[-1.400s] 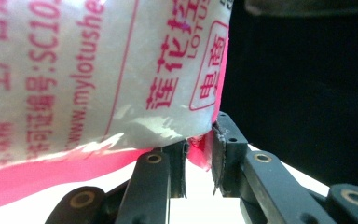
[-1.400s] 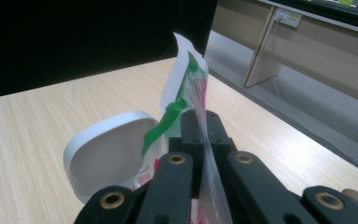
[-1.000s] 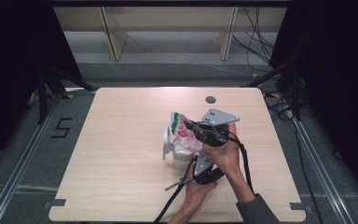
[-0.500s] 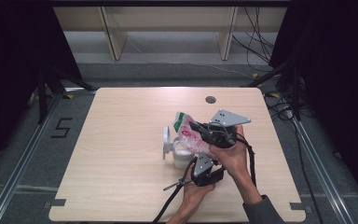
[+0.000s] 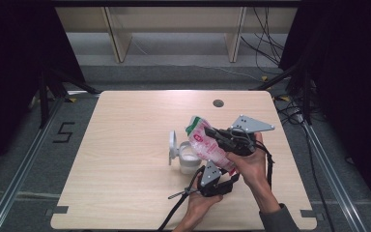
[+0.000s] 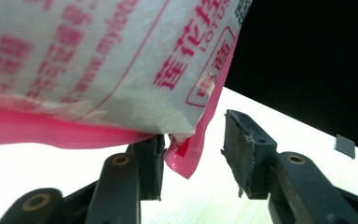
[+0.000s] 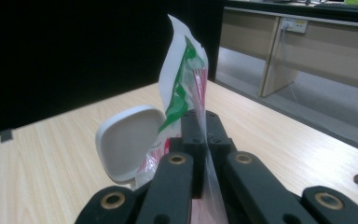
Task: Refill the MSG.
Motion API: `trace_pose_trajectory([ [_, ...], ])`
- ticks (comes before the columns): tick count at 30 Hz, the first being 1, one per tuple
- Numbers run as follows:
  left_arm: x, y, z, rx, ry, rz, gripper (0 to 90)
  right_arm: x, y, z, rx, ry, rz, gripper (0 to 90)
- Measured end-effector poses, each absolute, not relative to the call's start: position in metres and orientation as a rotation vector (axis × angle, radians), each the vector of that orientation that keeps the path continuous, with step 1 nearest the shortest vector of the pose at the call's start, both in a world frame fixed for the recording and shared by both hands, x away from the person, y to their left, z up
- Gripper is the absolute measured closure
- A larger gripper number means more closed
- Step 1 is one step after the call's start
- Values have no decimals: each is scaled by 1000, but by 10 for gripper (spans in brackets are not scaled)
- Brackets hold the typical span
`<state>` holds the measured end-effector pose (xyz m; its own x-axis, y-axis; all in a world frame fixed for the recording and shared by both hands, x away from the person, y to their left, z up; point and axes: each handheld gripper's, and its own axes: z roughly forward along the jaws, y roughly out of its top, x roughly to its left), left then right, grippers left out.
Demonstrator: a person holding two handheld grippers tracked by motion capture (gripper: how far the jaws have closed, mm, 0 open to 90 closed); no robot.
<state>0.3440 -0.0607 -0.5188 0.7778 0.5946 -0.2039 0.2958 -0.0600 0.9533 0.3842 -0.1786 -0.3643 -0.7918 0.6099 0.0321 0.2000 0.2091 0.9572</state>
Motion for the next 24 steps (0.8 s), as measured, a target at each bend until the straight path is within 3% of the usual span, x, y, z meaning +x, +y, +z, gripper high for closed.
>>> trace_pose_trajectory([
  [24,323,-18,-508,1683,737,260,433,379,-219,-379,865,2076,1772,900],
])
